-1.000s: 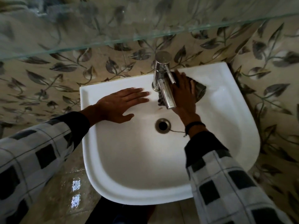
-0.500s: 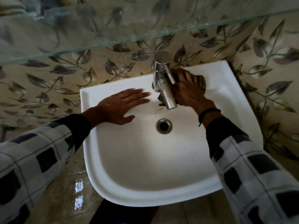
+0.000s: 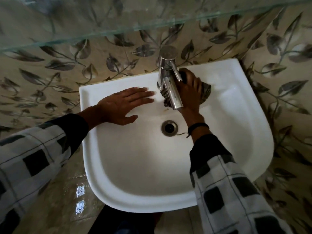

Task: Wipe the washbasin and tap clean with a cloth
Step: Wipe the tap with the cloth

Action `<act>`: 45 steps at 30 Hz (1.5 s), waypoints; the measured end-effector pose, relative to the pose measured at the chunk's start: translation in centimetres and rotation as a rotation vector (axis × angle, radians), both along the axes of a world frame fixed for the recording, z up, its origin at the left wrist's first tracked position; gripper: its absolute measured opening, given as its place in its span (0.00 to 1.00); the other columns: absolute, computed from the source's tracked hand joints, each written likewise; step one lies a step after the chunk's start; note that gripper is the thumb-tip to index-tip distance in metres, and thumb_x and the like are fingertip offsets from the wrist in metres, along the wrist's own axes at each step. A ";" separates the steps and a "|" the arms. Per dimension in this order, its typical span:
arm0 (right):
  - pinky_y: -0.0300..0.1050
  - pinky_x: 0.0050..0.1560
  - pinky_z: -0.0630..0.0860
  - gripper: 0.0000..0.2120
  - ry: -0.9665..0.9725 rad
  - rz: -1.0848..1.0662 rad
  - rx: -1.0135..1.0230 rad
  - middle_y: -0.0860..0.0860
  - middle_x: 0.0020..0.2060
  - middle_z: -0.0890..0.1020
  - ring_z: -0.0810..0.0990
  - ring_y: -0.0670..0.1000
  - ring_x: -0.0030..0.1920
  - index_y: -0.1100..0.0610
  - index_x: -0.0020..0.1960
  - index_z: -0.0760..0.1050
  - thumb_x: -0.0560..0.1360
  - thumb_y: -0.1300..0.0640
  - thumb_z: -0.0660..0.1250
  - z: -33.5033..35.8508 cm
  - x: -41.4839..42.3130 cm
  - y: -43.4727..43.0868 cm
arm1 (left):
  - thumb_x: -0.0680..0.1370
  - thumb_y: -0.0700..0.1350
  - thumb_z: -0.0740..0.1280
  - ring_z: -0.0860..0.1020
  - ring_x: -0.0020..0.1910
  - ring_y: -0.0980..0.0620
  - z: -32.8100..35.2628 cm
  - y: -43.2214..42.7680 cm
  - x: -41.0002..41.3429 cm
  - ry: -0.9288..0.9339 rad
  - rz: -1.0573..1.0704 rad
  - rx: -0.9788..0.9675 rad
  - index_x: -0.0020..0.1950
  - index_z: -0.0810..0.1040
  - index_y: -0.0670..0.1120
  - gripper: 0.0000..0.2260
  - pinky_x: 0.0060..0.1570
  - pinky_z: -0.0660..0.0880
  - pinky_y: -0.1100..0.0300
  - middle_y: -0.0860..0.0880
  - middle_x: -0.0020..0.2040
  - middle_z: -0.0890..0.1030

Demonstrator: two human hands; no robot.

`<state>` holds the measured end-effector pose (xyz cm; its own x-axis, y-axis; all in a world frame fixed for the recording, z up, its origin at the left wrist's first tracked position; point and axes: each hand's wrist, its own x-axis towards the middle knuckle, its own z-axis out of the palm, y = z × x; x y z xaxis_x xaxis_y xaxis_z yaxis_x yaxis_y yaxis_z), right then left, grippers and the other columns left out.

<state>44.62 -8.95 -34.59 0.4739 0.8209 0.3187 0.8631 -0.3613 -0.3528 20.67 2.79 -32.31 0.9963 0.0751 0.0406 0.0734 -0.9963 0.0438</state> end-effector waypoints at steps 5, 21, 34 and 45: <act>0.54 0.62 0.69 0.17 0.009 0.136 0.038 0.54 0.65 0.76 0.73 0.63 0.59 0.43 0.66 0.78 0.78 0.51 0.65 0.5 5.1 -1.4 | 0.78 0.48 0.68 0.55 0.81 0.46 -0.1 0.1 0.1 -0.004 -0.001 -0.019 0.81 0.60 0.46 0.33 0.77 0.61 0.44 0.47 0.82 0.57; 0.60 0.77 0.48 0.25 -0.091 -0.126 -0.087 0.48 0.79 0.62 0.57 0.53 0.80 0.47 0.79 0.62 0.82 0.47 0.55 -0.9 1.1 0.2 | 0.78 0.48 0.68 0.56 0.81 0.46 0.0 0.0 0.1 -0.016 -0.009 -0.016 0.80 0.61 0.44 0.33 0.78 0.59 0.46 0.46 0.81 0.58; 0.69 0.77 0.42 0.32 -0.152 -0.059 -0.113 0.55 0.80 0.58 0.53 0.60 0.80 0.55 0.80 0.58 0.78 0.46 0.51 -1.7 -2.2 -1.8 | 0.78 0.48 0.67 0.54 0.81 0.47 0.2 0.2 0.0 -0.002 -0.021 -0.025 0.80 0.61 0.45 0.32 0.79 0.57 0.47 0.47 0.82 0.57; 0.73 0.73 0.56 0.32 -0.002 -0.100 0.205 0.60 0.75 0.68 0.62 0.63 0.77 0.62 0.78 0.58 0.78 0.50 0.60 -1.6 -5.0 -2.1 | 0.75 0.46 0.70 0.57 0.80 0.47 0.3 -0.2 0.0 -0.032 0.087 -0.208 0.79 0.62 0.42 0.34 0.77 0.62 0.47 0.44 0.80 0.60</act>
<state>39.59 -11.08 -36.15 0.5486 0.6882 0.4749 0.8275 -0.3657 -0.4260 20.63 2.61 -31.97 0.9842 0.1705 0.0472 0.1535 -0.9557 0.2511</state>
